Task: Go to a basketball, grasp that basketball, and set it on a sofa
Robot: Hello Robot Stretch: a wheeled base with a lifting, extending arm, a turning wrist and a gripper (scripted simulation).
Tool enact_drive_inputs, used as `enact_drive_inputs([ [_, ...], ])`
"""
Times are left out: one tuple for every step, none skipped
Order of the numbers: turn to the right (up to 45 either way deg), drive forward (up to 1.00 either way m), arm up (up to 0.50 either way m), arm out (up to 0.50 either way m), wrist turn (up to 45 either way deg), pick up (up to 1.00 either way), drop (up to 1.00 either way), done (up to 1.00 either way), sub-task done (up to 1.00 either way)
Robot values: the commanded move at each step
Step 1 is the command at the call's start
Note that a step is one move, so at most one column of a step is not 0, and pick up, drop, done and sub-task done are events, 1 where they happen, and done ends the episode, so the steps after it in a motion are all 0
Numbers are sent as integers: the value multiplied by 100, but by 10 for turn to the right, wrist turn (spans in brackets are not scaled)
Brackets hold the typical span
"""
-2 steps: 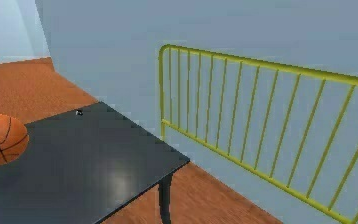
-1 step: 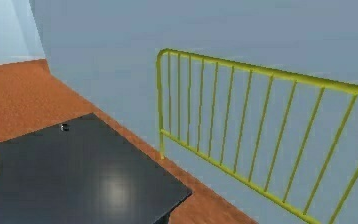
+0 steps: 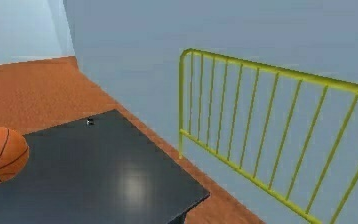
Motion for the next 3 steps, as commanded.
enact_drive_inputs([
  [0, 25, 0, 0, 0, 0, 0, 0, 0],
  [-450, 0, 0, 0, 0, 0, 0, 0, 0],
  [-450, 0, 0, 0, 0, 0, 0, 0, 0],
])
